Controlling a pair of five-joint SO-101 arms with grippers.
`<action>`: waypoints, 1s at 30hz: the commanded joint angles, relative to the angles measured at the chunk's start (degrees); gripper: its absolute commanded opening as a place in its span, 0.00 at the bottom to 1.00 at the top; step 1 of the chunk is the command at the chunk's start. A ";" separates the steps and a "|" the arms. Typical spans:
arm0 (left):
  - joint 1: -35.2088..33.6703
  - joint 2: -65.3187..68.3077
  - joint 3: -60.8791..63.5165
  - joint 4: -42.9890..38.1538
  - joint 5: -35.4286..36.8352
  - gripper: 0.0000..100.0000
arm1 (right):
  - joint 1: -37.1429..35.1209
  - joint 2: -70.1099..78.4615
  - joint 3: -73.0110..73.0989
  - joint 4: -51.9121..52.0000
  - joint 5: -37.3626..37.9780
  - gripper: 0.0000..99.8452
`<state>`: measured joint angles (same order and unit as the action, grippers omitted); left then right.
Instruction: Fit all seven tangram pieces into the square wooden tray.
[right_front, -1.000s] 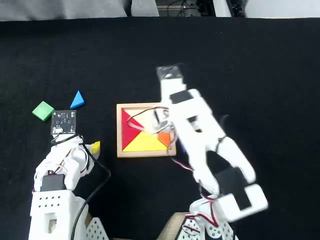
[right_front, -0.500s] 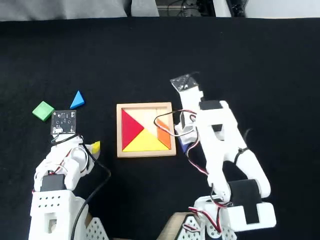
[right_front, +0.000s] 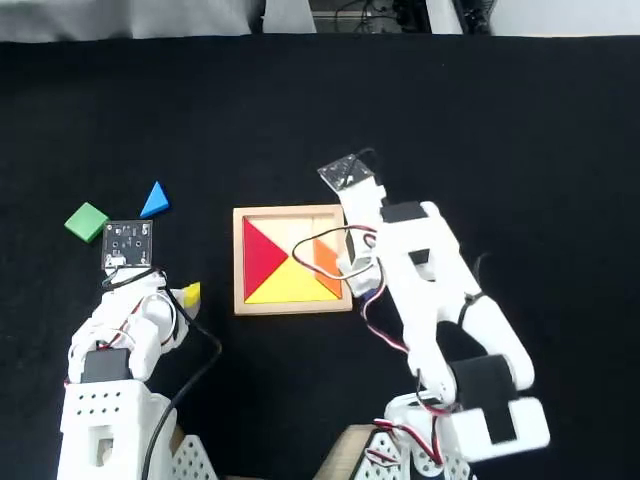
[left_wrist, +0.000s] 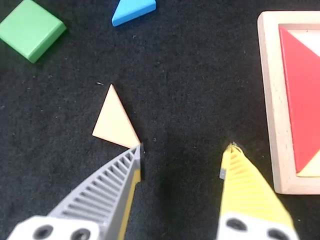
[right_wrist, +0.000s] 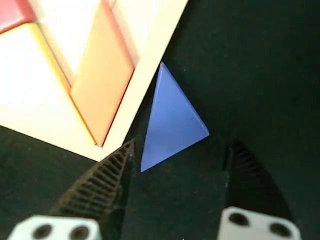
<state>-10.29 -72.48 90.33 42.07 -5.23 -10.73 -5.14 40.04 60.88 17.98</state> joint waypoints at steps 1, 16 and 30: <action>0.75 -0.44 -0.48 -1.23 -0.44 0.26 | 0.18 2.59 -4.18 -1.23 0.62 0.26; 0.75 -0.44 -0.48 -1.23 -0.44 0.26 | 0.26 14.73 -12.44 -0.79 0.44 0.26; 0.75 -0.44 -0.48 -1.23 -0.44 0.26 | 0.26 14.81 -12.26 -2.37 0.88 0.19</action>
<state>-10.29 -72.48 90.33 42.07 -5.23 -10.46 9.10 30.46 60.26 18.24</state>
